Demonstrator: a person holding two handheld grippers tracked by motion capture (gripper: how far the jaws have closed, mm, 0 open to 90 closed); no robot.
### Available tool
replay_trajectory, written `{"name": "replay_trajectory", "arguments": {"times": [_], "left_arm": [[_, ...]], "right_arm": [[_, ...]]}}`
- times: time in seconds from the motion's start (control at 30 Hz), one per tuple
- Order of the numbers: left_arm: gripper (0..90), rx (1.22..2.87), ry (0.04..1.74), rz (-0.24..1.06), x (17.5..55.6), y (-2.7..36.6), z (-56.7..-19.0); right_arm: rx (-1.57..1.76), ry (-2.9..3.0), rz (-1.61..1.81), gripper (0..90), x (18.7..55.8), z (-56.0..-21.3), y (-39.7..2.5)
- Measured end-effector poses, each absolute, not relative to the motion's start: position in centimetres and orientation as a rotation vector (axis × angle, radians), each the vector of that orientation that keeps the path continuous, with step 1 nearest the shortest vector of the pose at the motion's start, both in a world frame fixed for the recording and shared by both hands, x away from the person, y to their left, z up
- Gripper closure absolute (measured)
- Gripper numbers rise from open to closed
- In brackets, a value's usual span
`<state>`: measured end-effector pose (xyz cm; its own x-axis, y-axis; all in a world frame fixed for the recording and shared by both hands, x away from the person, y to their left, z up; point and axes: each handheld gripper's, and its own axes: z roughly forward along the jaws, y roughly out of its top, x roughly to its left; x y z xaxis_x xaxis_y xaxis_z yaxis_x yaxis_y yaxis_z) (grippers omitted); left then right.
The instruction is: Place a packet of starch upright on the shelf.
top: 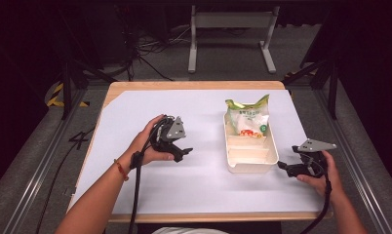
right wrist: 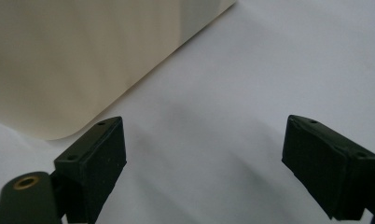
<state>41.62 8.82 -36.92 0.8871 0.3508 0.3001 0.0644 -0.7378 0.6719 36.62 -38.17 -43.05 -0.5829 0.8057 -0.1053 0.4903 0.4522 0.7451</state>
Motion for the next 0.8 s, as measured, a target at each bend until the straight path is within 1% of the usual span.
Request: {"name": "replay_trajectory", "arguments": {"times": [0.1,0.13,0.2,0.27,0.3,0.33,0.4,0.5,0.8], "left_arm": [[9.4,2.321,0.350,0.532,40.8,11.1,-37.6],[9.4,2.321,0.350,0.532,40.8,11.1,-37.6],[9.4,2.305,0.377,0.537,40.3,12.3,-38.1],[9.4,2.287,0.424,0.526,40.0,13.6,-38.8],[9.4,2.266,0.466,0.524,39.6,15.0,-39.5],[9.3,2.266,0.466,0.524,39.6,15.0,-39.5],[9.3,2.247,0.513,0.522,39.3,16.4,-40.2],[9.3,2.200,0.618,0.516,38.9,19.0,-41.6],[9.1,2.159,0.712,0.529,37.6,22.3,-42.6]], "right_arm": [[1.062,2.248,0.933,13.3,36.4,-42.8,-38.1],[1.062,2.248,0.933,13.3,36.4,-42.8,-38.1],[1.051,2.245,0.929,13.3,36.3,-42.7,-38.0],[1.034,2.241,0.919,13.3,36.2,-42.7,-37.9],[1.026,2.237,0.918,13.2,36.1,-42.6,-37.8],[1.026,2.237,0.918,13.2,36.1,-42.6,-37.8],[1.019,2.229,0.906,13.2,36.0,-42.5,-37.7],[1.011,2.213,0.877,13.1,36.0,-42.4,-37.5],[1.026,2.217,0.873,13.1,36.8,-42.0,-36.8]]}}
